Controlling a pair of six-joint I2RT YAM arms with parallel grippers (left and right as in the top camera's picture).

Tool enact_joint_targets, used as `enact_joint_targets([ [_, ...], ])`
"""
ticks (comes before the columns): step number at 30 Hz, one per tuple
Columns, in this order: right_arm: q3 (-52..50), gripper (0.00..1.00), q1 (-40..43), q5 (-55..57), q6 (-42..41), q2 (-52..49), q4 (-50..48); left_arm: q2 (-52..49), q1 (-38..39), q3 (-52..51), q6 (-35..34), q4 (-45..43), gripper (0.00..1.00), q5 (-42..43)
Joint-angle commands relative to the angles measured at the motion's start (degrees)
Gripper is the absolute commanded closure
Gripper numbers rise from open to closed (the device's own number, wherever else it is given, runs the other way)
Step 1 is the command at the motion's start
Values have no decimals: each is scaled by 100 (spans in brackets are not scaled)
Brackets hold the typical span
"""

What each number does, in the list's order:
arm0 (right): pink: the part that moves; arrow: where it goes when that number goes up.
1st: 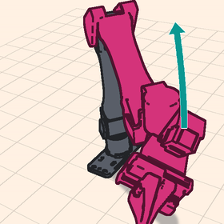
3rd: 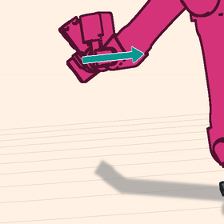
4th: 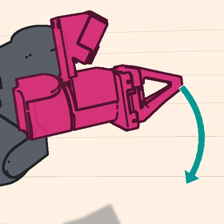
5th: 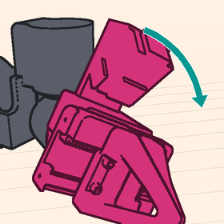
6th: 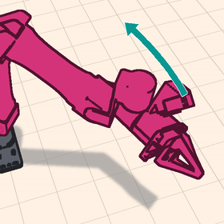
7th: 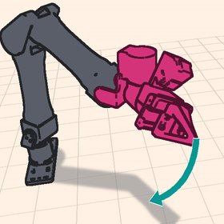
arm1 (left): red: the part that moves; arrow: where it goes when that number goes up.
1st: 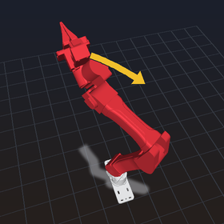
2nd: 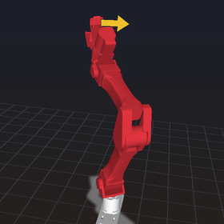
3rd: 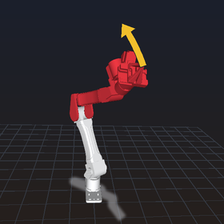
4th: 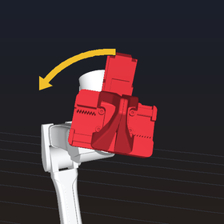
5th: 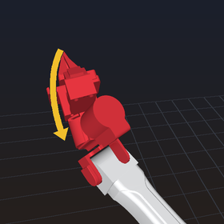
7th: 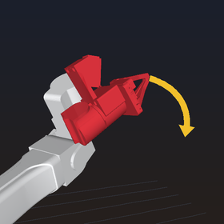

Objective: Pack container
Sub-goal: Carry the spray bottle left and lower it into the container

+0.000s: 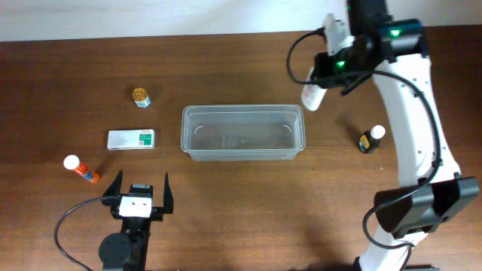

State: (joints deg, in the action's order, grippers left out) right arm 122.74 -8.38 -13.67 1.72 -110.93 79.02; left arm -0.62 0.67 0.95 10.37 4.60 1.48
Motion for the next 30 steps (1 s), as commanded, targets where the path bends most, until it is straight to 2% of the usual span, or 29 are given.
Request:
enact_joint_targets([
  [1, 122, 82, -428, -66, -306, 162, 57, 28, -31, -46, 90, -4, 1, -22],
  [9, 31, 82, -1167, 1187, -1106, 162, 249, 28, -31, -46, 90, -4, 0, -22],
  [17, -70, 82, -1475, 1912, -1602, 160, 157, 28, -31, -46, 90, -7, 1, -22],
  [30, -2170, 82, -1637, 1976, -1838, 160, -1663, 28, -31, -46, 90, -4, 1, -22],
])
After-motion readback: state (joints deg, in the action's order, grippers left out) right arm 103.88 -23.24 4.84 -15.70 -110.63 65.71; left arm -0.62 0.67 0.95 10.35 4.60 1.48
